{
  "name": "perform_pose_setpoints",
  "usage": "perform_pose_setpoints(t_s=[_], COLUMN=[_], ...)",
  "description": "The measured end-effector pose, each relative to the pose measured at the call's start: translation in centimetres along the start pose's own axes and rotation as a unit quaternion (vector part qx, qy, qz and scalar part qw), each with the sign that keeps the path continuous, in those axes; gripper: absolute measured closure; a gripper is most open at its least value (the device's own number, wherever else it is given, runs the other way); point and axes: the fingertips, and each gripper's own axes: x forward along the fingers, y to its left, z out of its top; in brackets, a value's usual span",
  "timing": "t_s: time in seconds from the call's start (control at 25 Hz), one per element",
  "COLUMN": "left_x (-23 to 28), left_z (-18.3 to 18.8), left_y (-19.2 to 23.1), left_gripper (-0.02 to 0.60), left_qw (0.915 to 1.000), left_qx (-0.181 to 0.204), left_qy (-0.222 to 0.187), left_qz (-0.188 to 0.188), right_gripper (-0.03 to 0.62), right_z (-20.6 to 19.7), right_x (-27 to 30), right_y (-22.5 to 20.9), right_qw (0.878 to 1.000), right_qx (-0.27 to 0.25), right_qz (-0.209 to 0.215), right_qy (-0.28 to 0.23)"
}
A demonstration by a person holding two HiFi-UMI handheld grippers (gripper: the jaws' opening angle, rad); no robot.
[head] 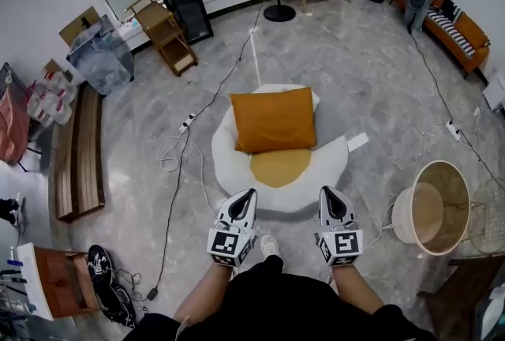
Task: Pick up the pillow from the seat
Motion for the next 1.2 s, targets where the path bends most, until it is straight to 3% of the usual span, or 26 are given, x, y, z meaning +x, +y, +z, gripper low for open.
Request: perform_pose_setpoints(t_s=[0.2,0.32,0.6,0.72,0.92,1.2], left_x=[3.2,4.8,9.2,11.5,15.7,21.4], left_z=[0.3,0.6,1.6,1.4,1.7,0.3], left_y=[3.4,4.7,8.7,9.2,9.0,11.3], left_gripper=[0.569,0.569,0.569,0.569,0.569,0.569], left_qw=[0.9998,0.9998,1.0000,0.9998,0.9985,0.9941], left_qx=[0.016,-0.001,-0.003,-0.004,-0.038,-0.031], left_qy=[0.010,0.008,0.006,0.016,0.019,0.050], left_qz=[-0.008,-0.017,0.000,0.014,0.035,0.092], right_gripper=[0.586,0.586,0.586,0.586,0.586,0.586], right_z=[0.1,0.5,1.3,1.6,1.2,-0.8], right_x=[5.5,7.5,11.6,14.0,18.7,24.2], right_y=[-0.7,-1.3,-3.4,-4.9,-9.0,-16.2], right_qw=[1.000,1.000,0.999,0.998,0.997,0.994], right_qx=[-0.002,-0.007,-0.043,-0.054,-0.045,-0.049], right_qz=[-0.004,-0.005,0.006,0.015,0.035,0.057], right_qy=[0.017,0.021,0.022,0.025,0.044,0.078])
